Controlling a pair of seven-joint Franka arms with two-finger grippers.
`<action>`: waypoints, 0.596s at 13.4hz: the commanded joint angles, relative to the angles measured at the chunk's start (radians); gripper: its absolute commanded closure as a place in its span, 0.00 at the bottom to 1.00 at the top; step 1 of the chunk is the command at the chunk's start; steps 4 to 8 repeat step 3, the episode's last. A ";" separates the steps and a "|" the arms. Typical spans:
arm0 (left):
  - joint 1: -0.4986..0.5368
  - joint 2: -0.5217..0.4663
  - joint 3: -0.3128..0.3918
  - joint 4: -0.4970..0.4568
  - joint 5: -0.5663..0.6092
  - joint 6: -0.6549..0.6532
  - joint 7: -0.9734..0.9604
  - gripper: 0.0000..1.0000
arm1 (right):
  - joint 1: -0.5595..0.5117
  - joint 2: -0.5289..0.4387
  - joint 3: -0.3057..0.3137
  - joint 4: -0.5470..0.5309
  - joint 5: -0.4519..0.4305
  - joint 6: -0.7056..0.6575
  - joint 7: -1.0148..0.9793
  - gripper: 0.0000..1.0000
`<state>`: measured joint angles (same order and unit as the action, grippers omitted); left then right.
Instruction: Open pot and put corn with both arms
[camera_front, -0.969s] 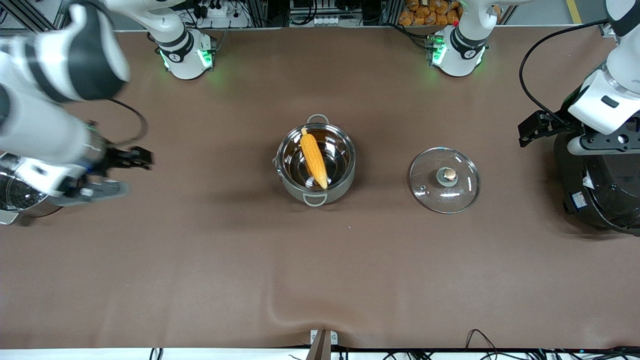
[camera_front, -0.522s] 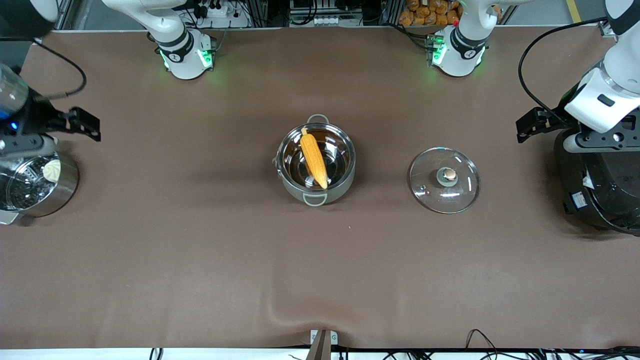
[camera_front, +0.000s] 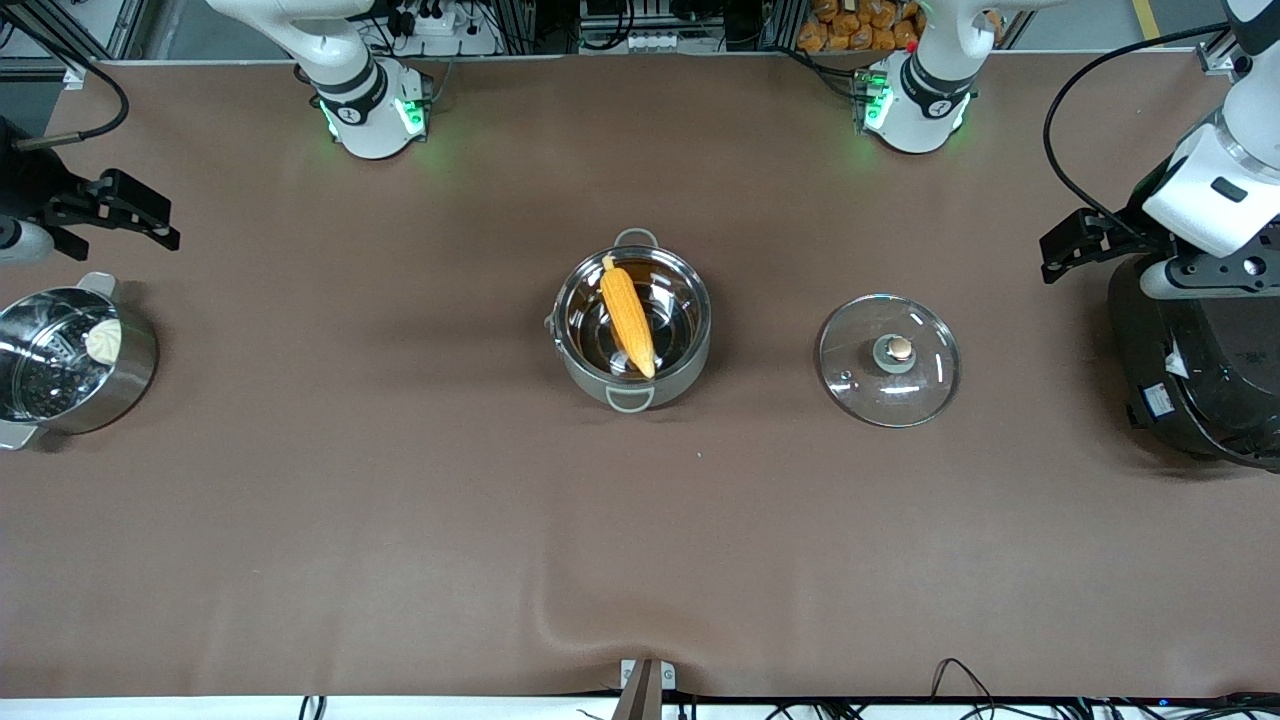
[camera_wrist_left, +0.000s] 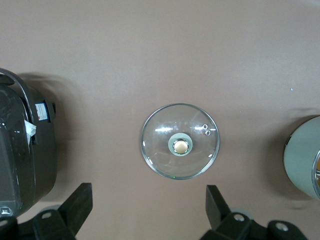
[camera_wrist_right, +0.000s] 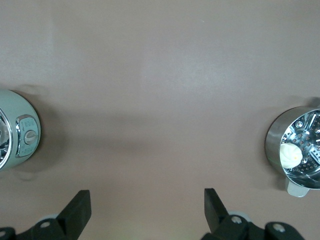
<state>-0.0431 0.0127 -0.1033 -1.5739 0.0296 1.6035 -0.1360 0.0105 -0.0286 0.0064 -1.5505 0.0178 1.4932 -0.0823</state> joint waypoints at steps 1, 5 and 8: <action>0.005 0.010 -0.001 0.018 -0.025 -0.025 0.027 0.00 | -0.023 -0.024 0.018 -0.023 0.017 0.002 0.010 0.00; 0.005 0.010 -0.001 0.018 -0.025 -0.025 0.027 0.00 | -0.024 -0.024 0.018 -0.022 0.017 0.007 0.009 0.00; 0.005 0.010 -0.001 0.018 -0.025 -0.025 0.027 0.00 | -0.024 -0.024 0.018 -0.022 0.017 0.007 0.009 0.00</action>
